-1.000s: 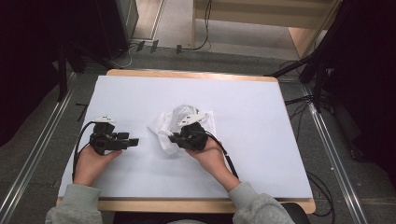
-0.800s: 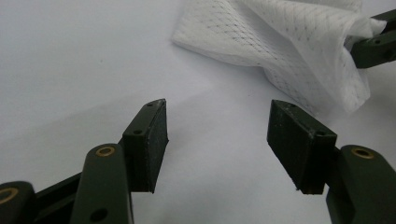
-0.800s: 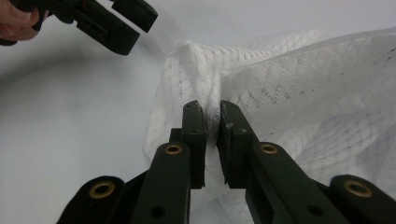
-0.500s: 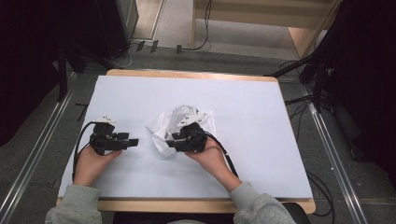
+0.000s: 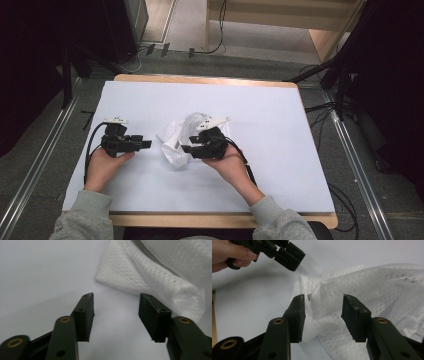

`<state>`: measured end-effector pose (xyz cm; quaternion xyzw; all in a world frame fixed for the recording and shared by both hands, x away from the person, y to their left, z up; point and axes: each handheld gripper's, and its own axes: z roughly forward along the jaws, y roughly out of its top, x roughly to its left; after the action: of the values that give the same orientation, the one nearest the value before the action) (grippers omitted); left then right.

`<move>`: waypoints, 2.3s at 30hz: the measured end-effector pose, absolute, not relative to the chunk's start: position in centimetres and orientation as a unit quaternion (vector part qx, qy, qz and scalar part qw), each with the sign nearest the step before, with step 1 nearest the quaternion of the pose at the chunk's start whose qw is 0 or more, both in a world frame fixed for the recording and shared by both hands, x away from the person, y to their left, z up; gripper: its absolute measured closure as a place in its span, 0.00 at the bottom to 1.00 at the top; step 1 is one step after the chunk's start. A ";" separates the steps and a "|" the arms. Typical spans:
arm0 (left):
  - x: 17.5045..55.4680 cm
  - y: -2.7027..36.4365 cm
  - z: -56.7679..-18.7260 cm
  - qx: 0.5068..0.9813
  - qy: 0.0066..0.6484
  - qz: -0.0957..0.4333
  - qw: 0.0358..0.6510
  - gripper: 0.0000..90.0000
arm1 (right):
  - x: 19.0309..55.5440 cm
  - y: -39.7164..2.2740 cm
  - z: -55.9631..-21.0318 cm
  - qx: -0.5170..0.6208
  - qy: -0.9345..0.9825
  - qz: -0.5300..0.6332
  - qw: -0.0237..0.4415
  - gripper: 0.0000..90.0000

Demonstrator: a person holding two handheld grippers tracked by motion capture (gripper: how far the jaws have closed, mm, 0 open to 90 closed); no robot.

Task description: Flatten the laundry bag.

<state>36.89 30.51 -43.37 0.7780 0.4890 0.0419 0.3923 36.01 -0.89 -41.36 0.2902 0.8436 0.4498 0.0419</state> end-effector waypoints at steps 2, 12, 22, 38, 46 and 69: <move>37.5 30.1 -43.3 0.781 0.486 0.037 0.390 0.69 | 36.1 -0.2 -41.0 0.282 0.841 0.460 0.044 0.56; 40.8 26.7 -44.0 0.797 0.462 0.026 0.388 0.96 | 36.8 1.0 -41.7 0.290 0.856 0.424 0.055 0.89; 41.8 26.2 -45.8 0.806 0.464 0.007 0.368 0.95 | 36.4 -1.3 -41.8 0.300 0.855 0.421 0.047 0.99; 41.8 26.1 -45.9 0.806 0.464 0.012 0.368 0.95 | 31.7 -8.0 -41.7 0.326 0.848 0.414 0.060 0.99; 41.9 26.1 -45.9 0.806 0.464 0.012 0.367 0.94 | 29.7 -11.5 -41.9 0.352 0.837 0.414 0.057 0.99; 43.2 25.7 -45.6 0.809 0.466 0.014 0.358 0.92 | 23.8 -15.0 -43.2 0.379 0.833 0.401 0.037 0.99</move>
<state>43.15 25.66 -45.62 0.8089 0.4662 0.0142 0.3580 23.78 -14.97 -43.24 0.3791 0.8330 0.4012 0.0374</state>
